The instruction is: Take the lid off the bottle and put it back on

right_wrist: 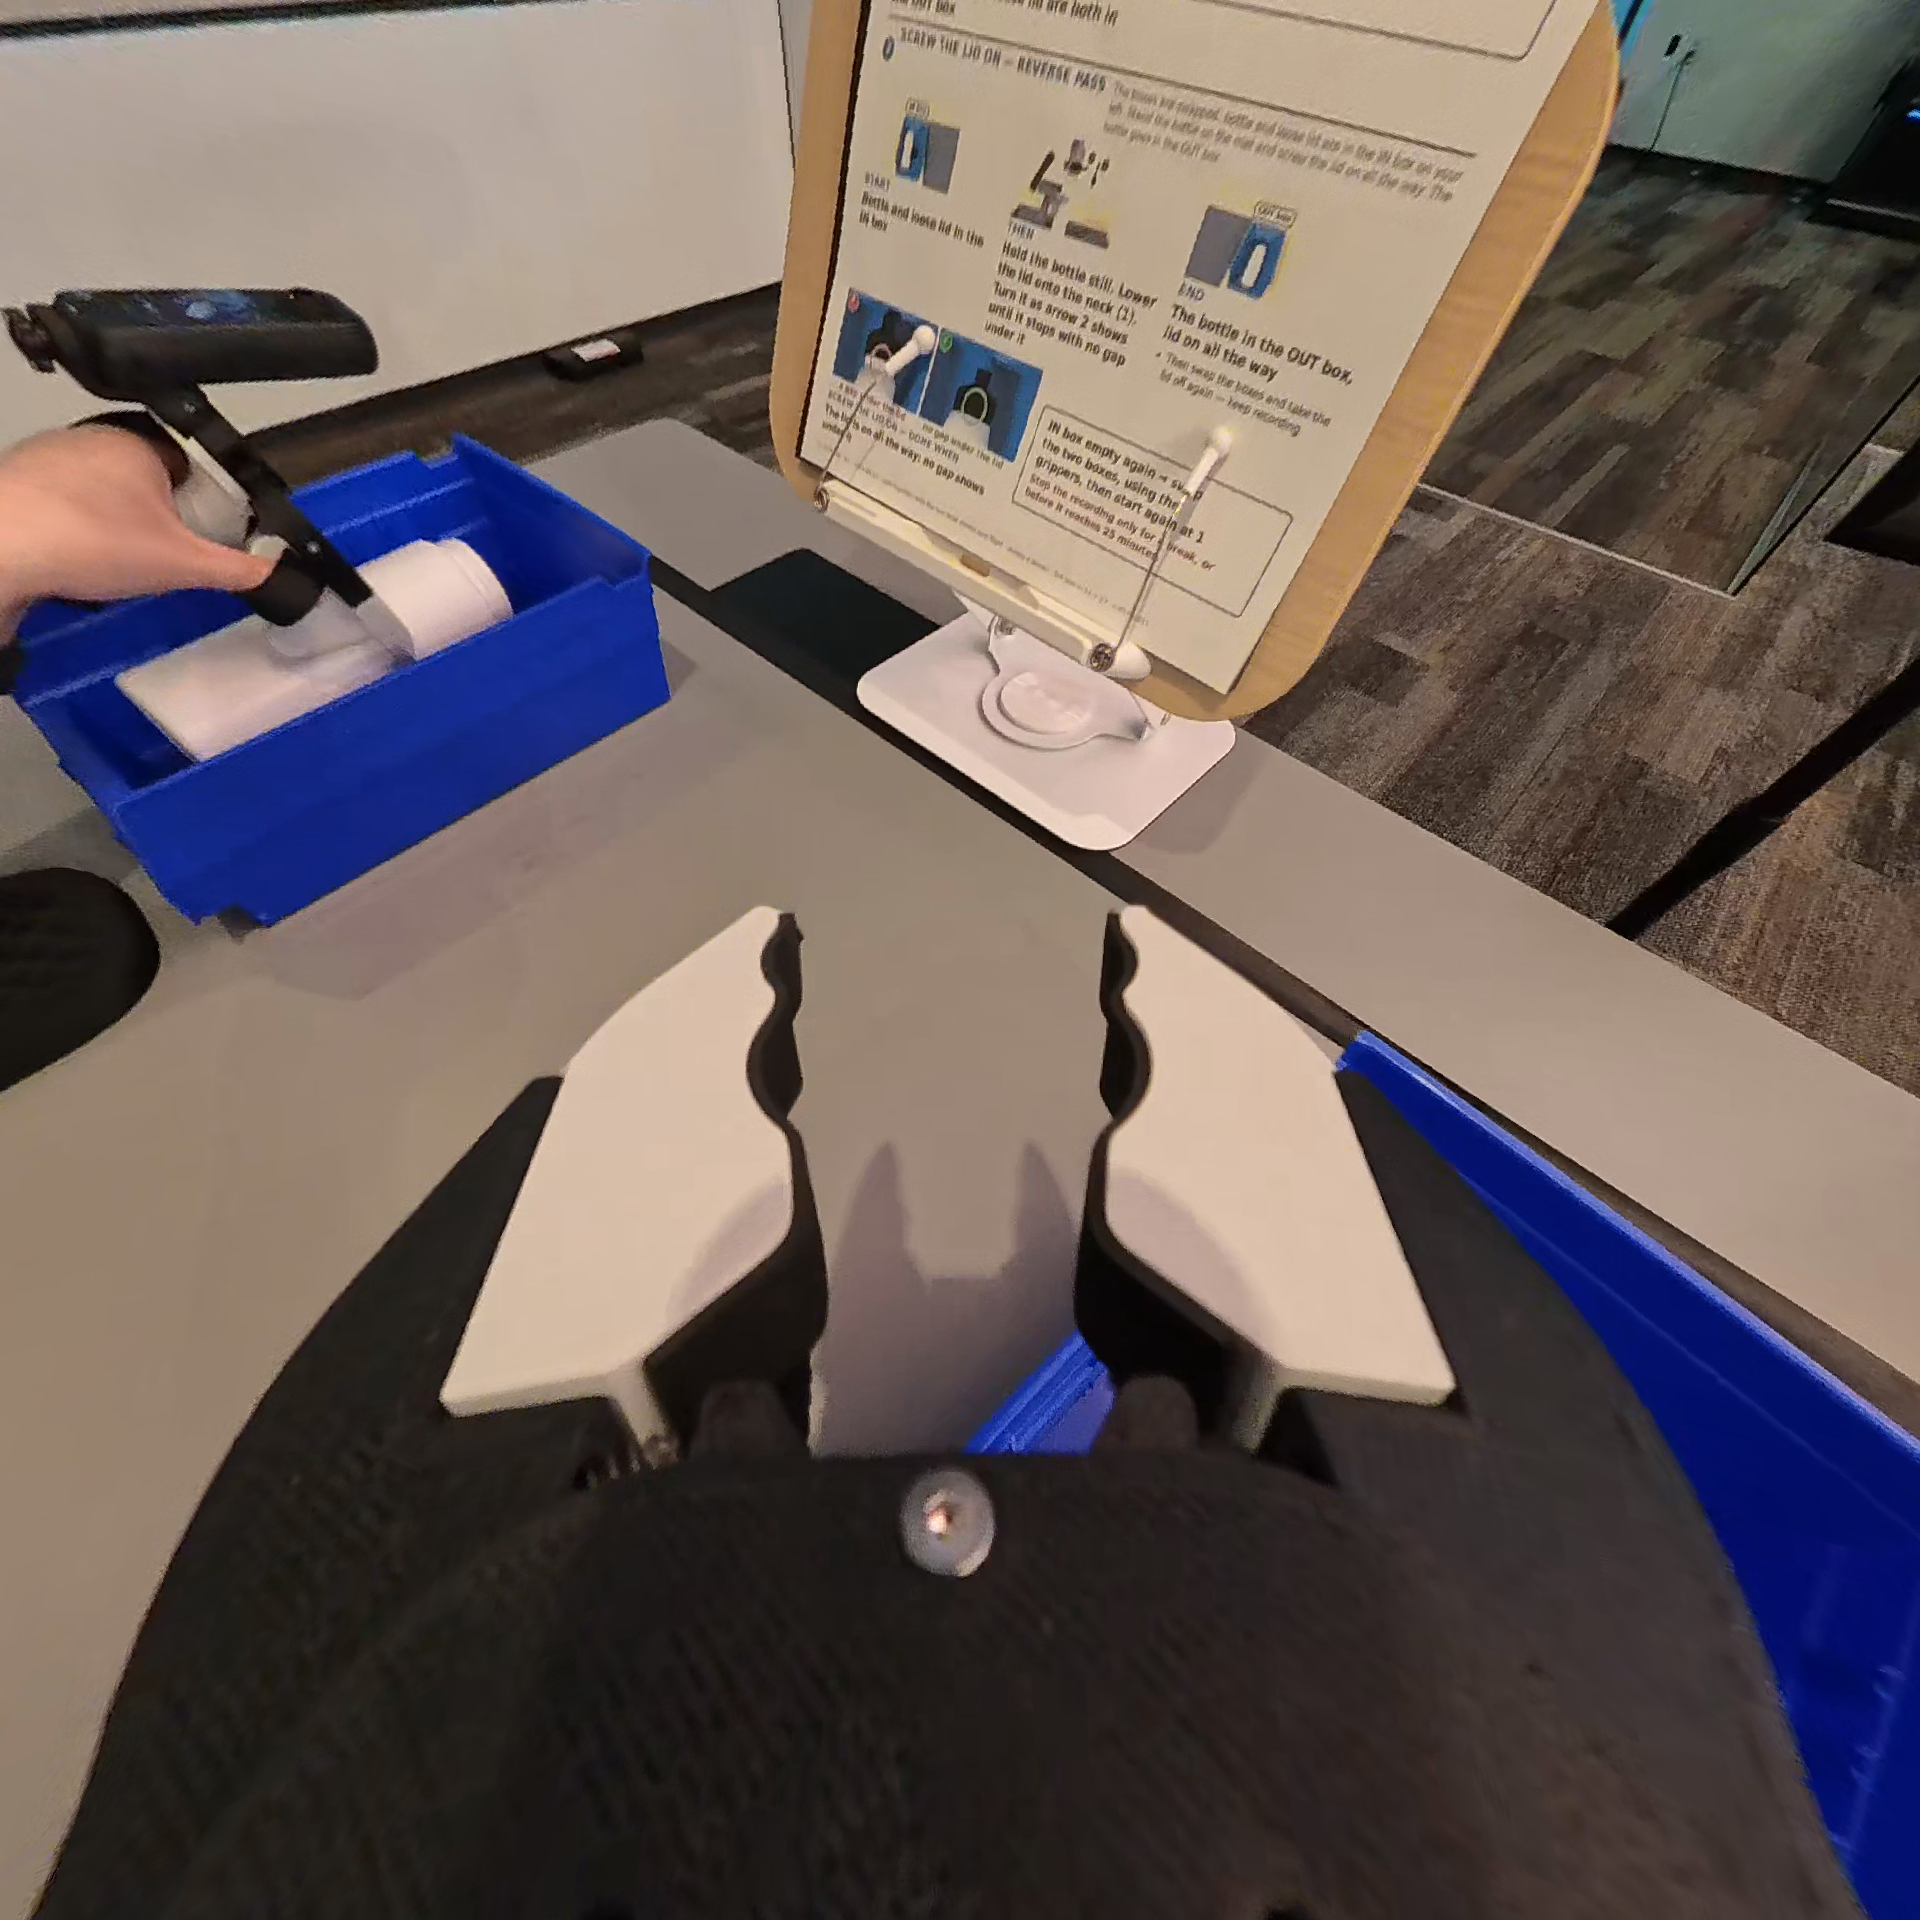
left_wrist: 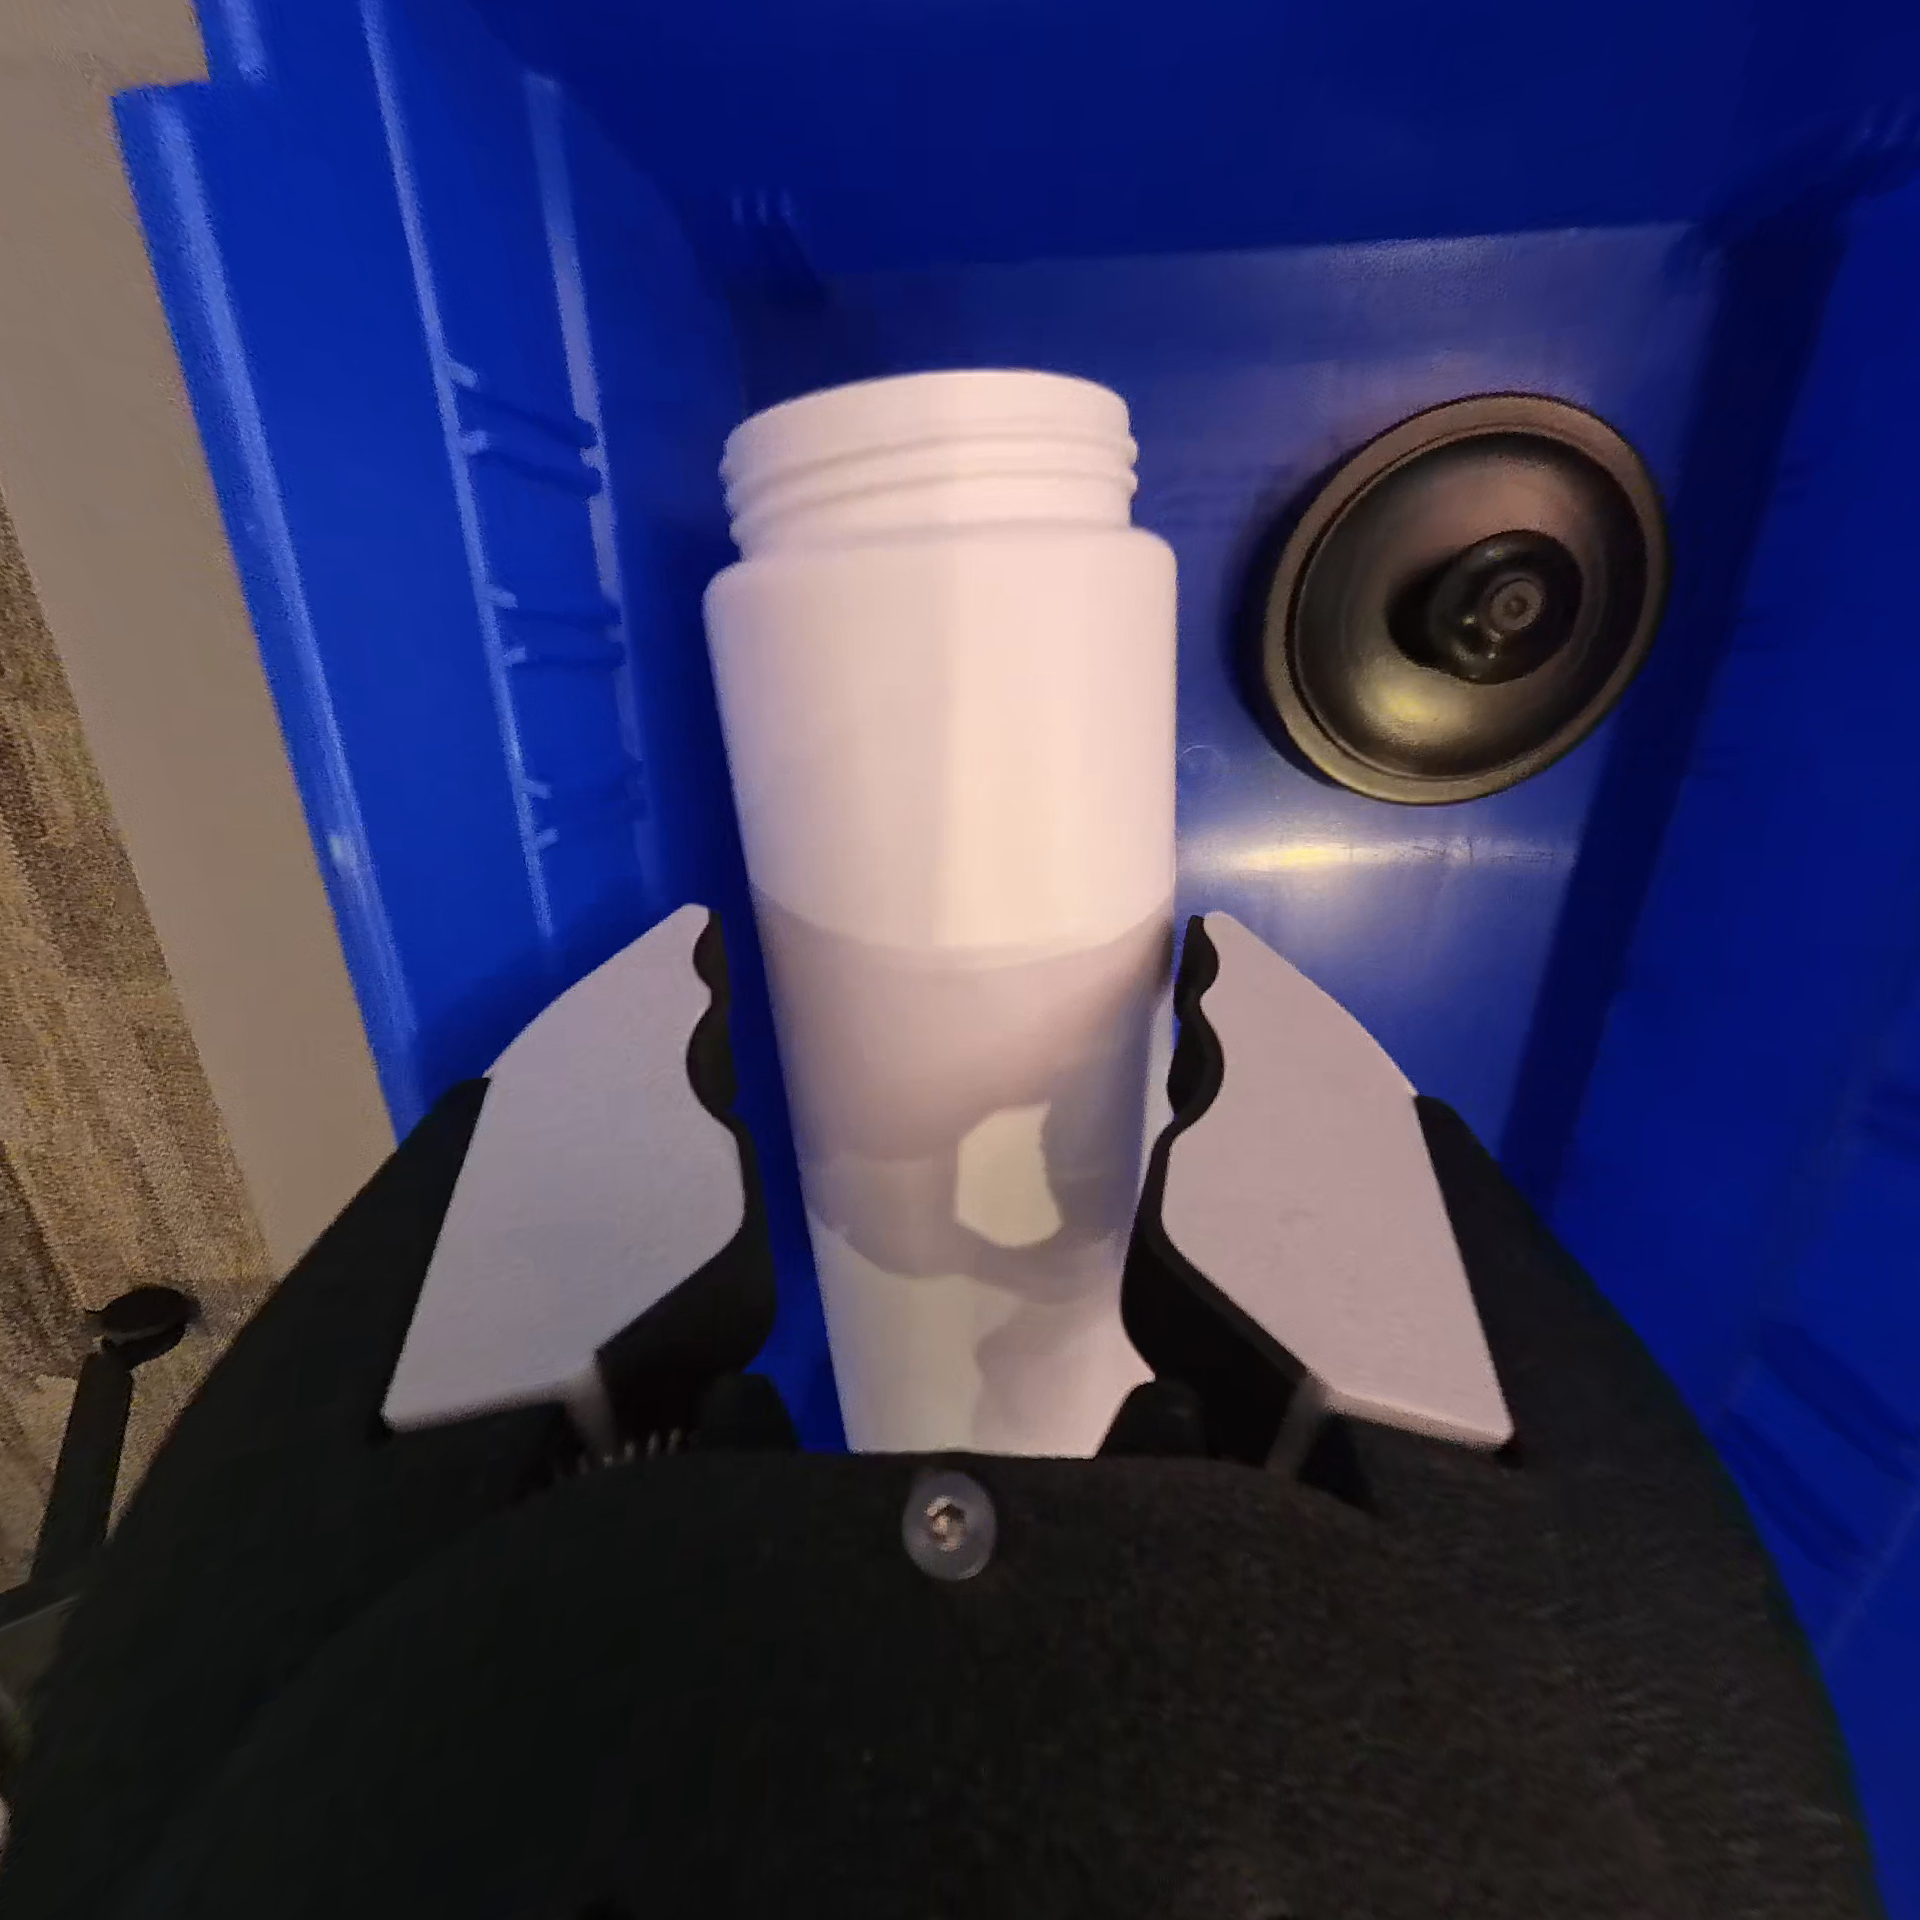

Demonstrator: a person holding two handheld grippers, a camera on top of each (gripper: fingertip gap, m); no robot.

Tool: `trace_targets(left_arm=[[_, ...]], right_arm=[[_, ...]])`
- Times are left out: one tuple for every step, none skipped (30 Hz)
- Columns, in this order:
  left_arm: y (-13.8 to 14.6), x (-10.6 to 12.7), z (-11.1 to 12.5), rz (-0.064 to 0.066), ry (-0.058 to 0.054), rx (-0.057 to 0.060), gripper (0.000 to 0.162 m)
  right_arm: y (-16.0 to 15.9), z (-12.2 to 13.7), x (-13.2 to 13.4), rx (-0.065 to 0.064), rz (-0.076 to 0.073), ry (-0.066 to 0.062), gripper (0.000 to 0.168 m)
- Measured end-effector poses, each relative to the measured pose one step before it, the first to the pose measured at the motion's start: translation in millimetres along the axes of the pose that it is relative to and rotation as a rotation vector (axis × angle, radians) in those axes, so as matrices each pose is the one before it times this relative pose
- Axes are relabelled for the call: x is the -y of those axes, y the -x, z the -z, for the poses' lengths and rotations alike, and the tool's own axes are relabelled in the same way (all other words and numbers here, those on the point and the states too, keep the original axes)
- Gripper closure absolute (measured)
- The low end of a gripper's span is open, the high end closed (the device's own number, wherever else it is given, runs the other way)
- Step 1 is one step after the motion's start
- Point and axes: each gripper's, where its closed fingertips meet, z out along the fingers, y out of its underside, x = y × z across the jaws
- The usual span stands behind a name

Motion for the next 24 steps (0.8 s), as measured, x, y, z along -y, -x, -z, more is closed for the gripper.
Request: trace_targets(left_arm=[[-1.51,0.94,-2.47,-0.0076,0.0126,-0.0086,0.078],[-1.80,1.82,-2.47,-0.0094,0.0044,-0.0058,0.079],[0.26,1.92,-2.49,-0.0040,0.0033,0.0089,0.079],[0.79,0.80,-2.88,-0.0056,0.0084,0.0146,0.079],[1.46,-0.62,-2.78,-0.0129,0.0136,0.0219,0.079],[0.01,-0.11,-1.13,-0.0153,0.0069,0.0118,0.078],[-0.15,-0.10,-0.33,-0.0097,0.0038,0.0053,0.078],[0.15,0.10,-0.08,-0.0032,0.0020,0.0012,0.078],[0.25,0.51,-0.08,-0.0010,-0.0023,-0.0020,0.078],[0.02,1.25,-0.01,-0.0057,-0.0059,-0.0037,0.078],[-0.72,1.62,-0.20,-0.0062,-0.0116,-0.0083,0.079],[-0.35,0.33,0.19,-0.0011,-0.0043,-0.0063,0.079],[-0.02,-0.47,0.87,-0.0010,-0.0020,-0.0033,0.079],[-0.04,-0.24,2.23,-0.0021,-0.0066,-0.0014,0.079],[0.53,-0.14,3.65,0.0000,-0.0108,0.0022,0.079],[0.76,0.02,4.99,-0.0014,-0.0132,0.0029,0.079],[1.08,0.84,6.39,-0.0008,-0.0210,0.0047,0.079],[0.78,0.46,7.74,0.0018,-0.0214,0.0013,0.079],[0.08,0.76,8.85,0.0004,-0.0249,-0.0034,0.079],[-0.17,2.27,9.80,-0.0013,-0.0353,-0.0032,0.079],[-0.57,3.08,10.99,-0.0021,-0.0400,-0.0041,0.079],[-1.25,3.54,11.99,-0.0041,-0.0432,-0.0070,0.079],[-2.05,4.60,12.92,-0.0047,-0.0494,-0.0089,0.079],[-2.73,6.53,13.59,-0.0077,-0.0596,-0.0093,0.079]], right_arm=[[0.40,-1.06,-0.53,0.0001,0.0006,0.0042,0.111],[0.25,-0.85,-0.14,0.0012,0.0000,0.0015,0.111],[0.11,-0.63,-0.10,0.0014,-0.0007,0.0002,0.111],[-0.12,-0.45,-0.08,0.0012,-0.0020,0.0003,0.111],[-0.39,-0.45,0.00,0.0002,-0.0030,-0.0006,0.111],[-0.51,-0.24,-0.15,-0.0006,-0.0028,-0.0009,0.111],[-0.32,-0.48,-0.51,-0.0001,-0.0016,0.0015,0.111],[-0.13,-0.67,-0.78,0.0005,-0.0001,0.0039,0.111],[-0.04,-0.67,-0.92,-0.0007,0.0005,0.0043,0.111],[-0.13,-0.81,-0.85,-0.0015,0.0003,0.0042,0.111],[0.23,-0.92,-0.98,0.0004,0.0007,0.0050,0.111],[0.72,-1.22,-1.22,0.0028,0.0013,0.0065,0.111],[0.76,-1.27,-1.28,0.0028,0.0026,0.0064,0.111],[0.37,-1.30,-0.89,0.0004,0.0037,0.0049,0.111],[0.30,-1.28,-1.00,-0.0007,0.0037,0.0049,0.111],[0.39,-1.20,-1.06,0.0004,0.0036,0.0064,0.111],[0.40,-1.06,-1.11,0.0008,0.0040,0.0064,0.111],[0.04,-0.96,-0.87,-0.0013,0.0043,0.0046,0.111],[0.02,-0.85,-0.55,-0.0027,0.0040,0.0032,0.111],[0.22,-0.76,-0.37,-0.0015,0.0032,0.0021,0.111],[0.67,-0.90,-0.26,0.0007,0.0031,0.0007,0.111],[1.18,-1.09,-0.06,0.0019,0.0040,-0.0002,0.111],[1.36,-1.35,0.27,0.0013,0.0062,-0.0009,0.111],[1.62,-1.58,0.47,0.0010,0.0089,-0.0015,0.111]])
